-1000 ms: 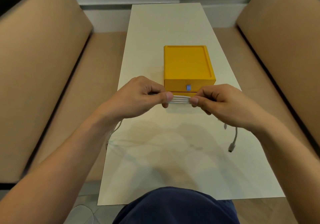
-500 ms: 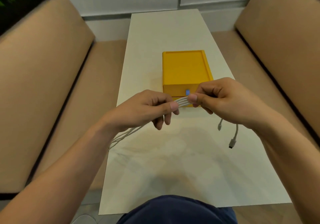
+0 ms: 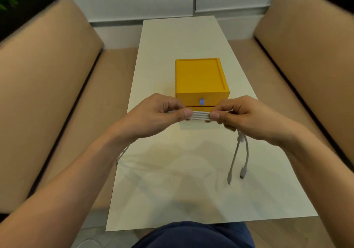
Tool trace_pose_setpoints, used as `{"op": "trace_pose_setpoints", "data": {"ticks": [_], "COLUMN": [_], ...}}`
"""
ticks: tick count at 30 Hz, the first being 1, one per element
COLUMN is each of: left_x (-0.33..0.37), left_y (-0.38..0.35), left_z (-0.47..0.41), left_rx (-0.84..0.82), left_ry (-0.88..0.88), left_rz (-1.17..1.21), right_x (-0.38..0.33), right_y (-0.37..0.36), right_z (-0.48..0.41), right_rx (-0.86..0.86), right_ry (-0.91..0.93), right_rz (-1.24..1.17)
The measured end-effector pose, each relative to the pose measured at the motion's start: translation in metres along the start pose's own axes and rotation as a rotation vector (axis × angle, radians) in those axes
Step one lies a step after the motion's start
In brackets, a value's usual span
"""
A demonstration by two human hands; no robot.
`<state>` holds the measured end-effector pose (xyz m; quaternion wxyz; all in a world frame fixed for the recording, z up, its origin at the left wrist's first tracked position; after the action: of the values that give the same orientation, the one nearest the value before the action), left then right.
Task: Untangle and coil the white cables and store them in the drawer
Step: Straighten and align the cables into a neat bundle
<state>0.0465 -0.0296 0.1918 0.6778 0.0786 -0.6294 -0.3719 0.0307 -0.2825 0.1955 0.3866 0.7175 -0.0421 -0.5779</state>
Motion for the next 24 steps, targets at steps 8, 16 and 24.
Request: {"op": "trace_pose_setpoints", "data": {"ticks": [8, 16, 24], "left_x": [0.0, 0.0, -0.008], "left_y": [-0.005, -0.002, 0.001], "left_z": [0.003, 0.011, 0.008], "left_rx": [0.14, 0.202, 0.245], "left_ry": [-0.033, -0.063, -0.041], "left_rz": [-0.099, -0.073, -0.121], "right_x": [-0.011, -0.013, -0.007], "right_y": [-0.011, -0.014, -0.012], "right_z": [0.012, 0.009, 0.0], "right_rx": [0.186, 0.204, 0.107], "right_ry": [0.008, 0.077, 0.111], "right_rz": [0.074, 0.164, 0.188]}}
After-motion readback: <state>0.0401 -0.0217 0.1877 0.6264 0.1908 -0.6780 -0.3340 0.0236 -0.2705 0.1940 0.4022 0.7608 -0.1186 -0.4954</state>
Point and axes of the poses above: each hand's wrist, its own z-axis away from the middle knuckle, its own y-axis out of the back of the hand, x = y × z, the point moved 1 cm from there along -z, towards the middle knuckle, and after that the axes turned 11 degrees about y, right-handed, at the moved point
